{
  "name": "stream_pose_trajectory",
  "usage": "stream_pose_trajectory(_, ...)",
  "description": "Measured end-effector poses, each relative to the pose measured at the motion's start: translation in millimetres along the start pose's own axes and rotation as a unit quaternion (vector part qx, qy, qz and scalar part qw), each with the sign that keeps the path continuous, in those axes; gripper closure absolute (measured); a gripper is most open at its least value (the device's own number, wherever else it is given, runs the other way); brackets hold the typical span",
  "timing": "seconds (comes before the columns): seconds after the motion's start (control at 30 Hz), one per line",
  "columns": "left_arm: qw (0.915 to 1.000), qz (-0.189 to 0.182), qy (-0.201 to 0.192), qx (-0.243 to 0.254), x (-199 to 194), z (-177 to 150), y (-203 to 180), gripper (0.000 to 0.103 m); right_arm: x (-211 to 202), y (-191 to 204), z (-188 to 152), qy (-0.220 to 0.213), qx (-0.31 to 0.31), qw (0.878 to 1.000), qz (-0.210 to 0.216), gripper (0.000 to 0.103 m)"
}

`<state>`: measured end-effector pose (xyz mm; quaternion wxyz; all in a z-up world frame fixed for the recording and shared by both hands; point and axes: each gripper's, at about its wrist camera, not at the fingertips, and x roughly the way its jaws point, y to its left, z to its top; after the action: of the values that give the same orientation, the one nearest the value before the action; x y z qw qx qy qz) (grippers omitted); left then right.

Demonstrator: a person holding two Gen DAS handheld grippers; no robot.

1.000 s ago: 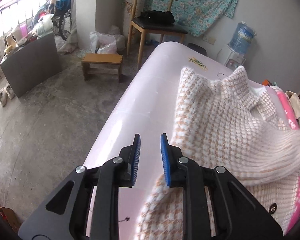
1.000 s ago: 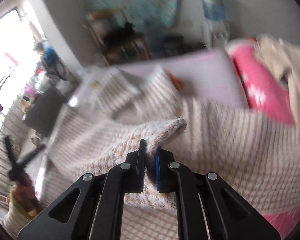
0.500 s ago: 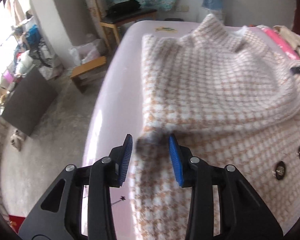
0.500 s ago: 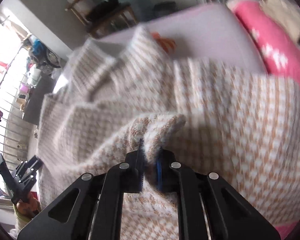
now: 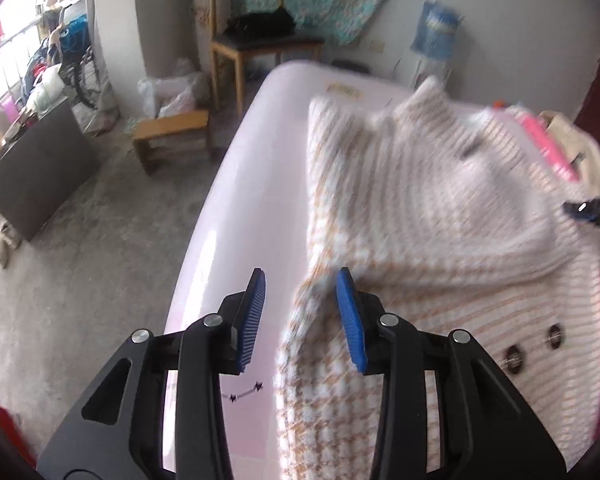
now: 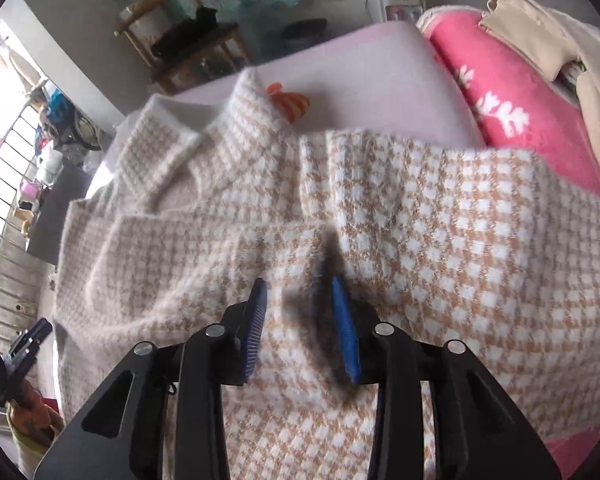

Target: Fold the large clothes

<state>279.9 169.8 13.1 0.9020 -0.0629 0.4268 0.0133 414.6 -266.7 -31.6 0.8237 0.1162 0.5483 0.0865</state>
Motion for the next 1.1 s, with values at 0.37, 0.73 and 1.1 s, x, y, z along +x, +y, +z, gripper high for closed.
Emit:
stream_pose_trajectory(0.37, 0.9961, 0.025, 0.045, 0.072, 114.9, 122.2, -40.3, 0.062, 15.0, 1.3, -19.5, 0.012, -0.006, 1.000, -0.014, 0.064)
stream_pose_trajectory(0.73, 0.9981, -0.005, 0.031, -0.054, 126.1, 120.8, 5.2, 0.094, 10.4, 10.8, -22.6, -0.026, -0.031, 0.999, -0.033, 0.094)
stream_pose_trajectory(1.1, 0.9962, -0.024, -0.014, -0.082, 74.7, 97.8, 22.2, 0.073, -18.0, 15.2, -22.8, -0.058, -0.051, 0.993, -0.086, 0.073)
